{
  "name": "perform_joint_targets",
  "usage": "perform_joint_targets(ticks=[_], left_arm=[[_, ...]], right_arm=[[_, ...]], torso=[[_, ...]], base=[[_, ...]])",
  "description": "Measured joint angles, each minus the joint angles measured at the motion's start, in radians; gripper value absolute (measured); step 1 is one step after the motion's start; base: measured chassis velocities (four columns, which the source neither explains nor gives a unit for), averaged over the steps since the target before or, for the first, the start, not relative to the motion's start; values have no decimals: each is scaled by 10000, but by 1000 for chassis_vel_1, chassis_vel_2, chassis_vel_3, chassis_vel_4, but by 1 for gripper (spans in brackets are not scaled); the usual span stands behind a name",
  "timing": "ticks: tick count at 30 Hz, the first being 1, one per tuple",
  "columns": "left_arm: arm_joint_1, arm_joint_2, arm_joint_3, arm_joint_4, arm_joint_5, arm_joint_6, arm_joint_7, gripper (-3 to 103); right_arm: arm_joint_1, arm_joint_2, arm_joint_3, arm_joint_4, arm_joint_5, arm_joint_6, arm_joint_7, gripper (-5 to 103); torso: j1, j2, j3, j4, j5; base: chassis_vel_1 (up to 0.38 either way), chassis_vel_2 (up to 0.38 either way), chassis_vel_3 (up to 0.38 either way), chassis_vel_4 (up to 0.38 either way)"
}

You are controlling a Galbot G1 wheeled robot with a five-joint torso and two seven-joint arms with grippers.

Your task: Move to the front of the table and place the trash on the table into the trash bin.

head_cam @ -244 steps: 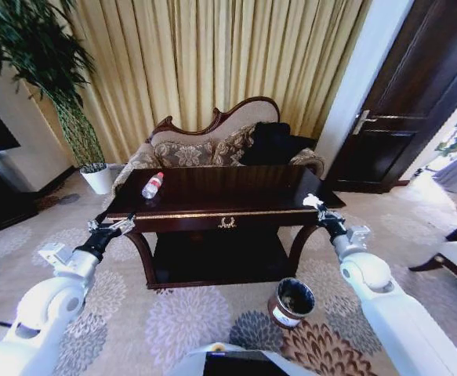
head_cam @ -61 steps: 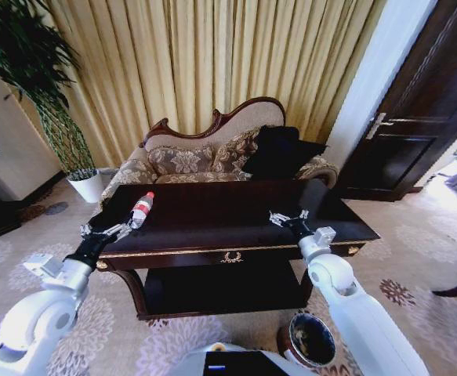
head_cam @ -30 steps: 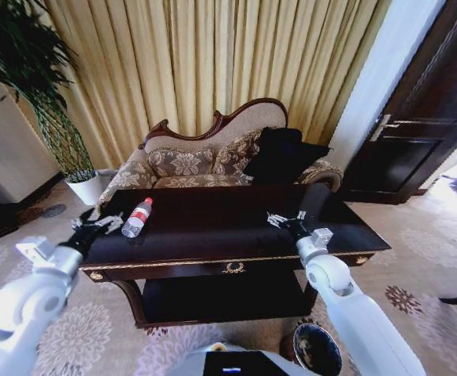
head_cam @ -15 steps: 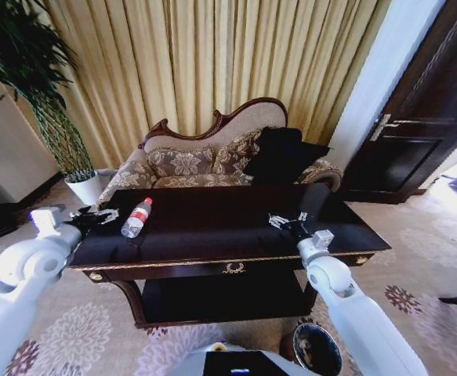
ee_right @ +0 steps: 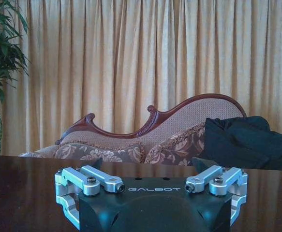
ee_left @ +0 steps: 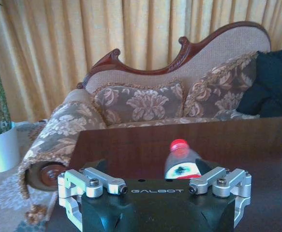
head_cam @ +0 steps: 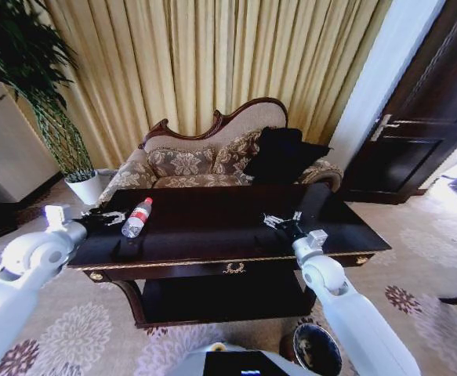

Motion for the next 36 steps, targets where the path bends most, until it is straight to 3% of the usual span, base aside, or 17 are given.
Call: perform_joint_targets(ticks=[9, 36], left_arm=[[-329, -672, 977, -325, 135, -117, -986, 100], [-725, -896, 1697, 34, 111, 464, -1627, 100]], right_arm=[[-1, -47, 122, -19, 103, 0, -47, 100], [323, 67, -8, -348, 179, -6, -11, 100]], torso=[[0, -1, -1, 2, 1], [-1, 0, -1, 1, 0]], base=[[0, 0, 0, 0], [0, 0, 0, 0]])
